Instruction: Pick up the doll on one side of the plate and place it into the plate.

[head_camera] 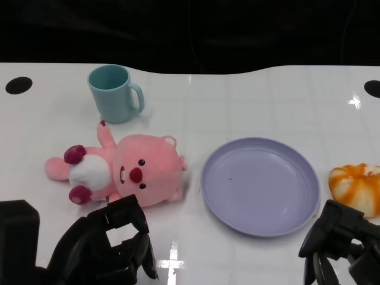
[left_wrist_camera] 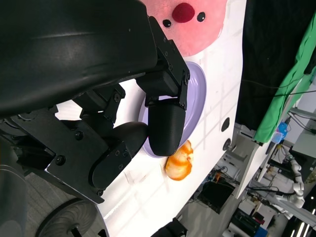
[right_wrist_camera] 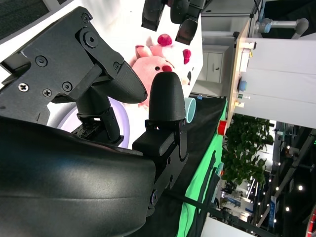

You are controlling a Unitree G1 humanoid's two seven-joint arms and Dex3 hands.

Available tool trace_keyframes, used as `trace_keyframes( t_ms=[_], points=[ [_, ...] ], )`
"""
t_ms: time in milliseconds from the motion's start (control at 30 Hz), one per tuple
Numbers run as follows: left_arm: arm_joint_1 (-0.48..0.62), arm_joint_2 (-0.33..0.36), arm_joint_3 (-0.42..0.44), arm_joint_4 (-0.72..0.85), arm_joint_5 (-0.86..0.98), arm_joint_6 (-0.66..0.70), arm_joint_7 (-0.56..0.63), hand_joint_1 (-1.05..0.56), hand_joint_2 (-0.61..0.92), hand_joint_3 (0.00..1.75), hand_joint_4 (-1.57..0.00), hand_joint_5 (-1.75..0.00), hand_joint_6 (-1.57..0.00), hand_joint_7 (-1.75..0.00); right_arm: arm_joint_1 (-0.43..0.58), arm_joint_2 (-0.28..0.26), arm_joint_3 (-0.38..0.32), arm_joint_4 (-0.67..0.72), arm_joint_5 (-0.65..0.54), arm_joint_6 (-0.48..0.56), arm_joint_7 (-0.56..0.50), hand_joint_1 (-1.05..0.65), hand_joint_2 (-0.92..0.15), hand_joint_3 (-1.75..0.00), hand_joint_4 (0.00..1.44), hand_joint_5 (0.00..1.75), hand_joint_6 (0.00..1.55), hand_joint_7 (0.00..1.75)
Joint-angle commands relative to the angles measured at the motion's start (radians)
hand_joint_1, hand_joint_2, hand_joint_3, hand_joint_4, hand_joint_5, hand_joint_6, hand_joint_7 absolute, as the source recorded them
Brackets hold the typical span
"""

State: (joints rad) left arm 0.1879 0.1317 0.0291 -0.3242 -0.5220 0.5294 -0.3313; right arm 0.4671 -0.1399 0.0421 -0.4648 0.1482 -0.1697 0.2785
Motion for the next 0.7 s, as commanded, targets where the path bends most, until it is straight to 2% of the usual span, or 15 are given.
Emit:
trace_keyframes(
  t_ms=[33, 700],
  points=[
    [0.016, 0.014, 0.003, -0.021, 0.000, 0.000, -0.006, -0.15, 0.43, 1.38, -0.84, -1.75, -0.71, -1.66, 0.011, -0.007, -0.008, -0.020, 0.014, 0.006, -0.001, -0.15, -0.39, -1.53, 0.73, 1.75, 0.59, 1.57],
    [0.017, 0.026, 0.001, -0.019, 0.000, -0.008, -0.018, -0.19, 0.39, 1.40, -0.85, -1.75, -0.71, -1.66, 0.013, -0.008, -0.001, -0.035, 0.008, 0.011, 0.003, -0.15, -0.42, -1.49, 0.71, 1.75, 0.58, 1.58]
  ],
)
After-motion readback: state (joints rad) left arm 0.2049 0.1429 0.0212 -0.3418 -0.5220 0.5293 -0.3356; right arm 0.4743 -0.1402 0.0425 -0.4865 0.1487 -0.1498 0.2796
